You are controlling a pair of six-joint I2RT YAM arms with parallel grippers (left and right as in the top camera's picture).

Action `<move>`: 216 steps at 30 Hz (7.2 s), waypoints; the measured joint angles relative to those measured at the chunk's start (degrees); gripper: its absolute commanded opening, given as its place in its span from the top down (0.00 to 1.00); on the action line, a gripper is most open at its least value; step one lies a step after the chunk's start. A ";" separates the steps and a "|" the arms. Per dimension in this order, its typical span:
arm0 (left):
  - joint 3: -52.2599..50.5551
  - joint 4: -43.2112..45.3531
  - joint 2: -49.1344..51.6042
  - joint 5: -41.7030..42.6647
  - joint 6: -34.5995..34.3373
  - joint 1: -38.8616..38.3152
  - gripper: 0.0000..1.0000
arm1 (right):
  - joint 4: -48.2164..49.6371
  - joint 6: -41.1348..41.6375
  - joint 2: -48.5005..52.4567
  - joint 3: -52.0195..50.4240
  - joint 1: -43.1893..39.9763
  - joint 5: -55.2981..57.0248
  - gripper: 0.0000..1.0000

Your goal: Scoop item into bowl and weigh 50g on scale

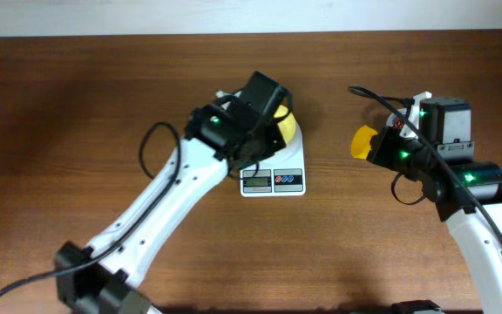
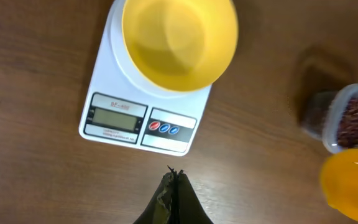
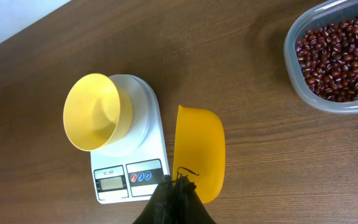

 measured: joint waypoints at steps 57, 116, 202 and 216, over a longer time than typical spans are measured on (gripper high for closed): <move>0.00 0.26 17.20 -7.98 -7.21 -10.58 1.00 | 1.18 -2.27 0.00 0.02 0.00 0.00 0.96; -13.18 15.28 5.88 -9.88 -1.81 -8.59 1.00 | -1.20 -4.24 0.00 0.00 0.00 0.39 0.96; -16.81 24.00 15.63 -18.05 -13.84 -11.87 1.00 | -1.92 -4.28 0.00 0.02 0.00 0.44 0.96; -16.81 23.93 15.63 -18.05 -13.84 -11.87 1.00 | -2.27 -4.28 0.00 0.02 0.00 0.44 0.96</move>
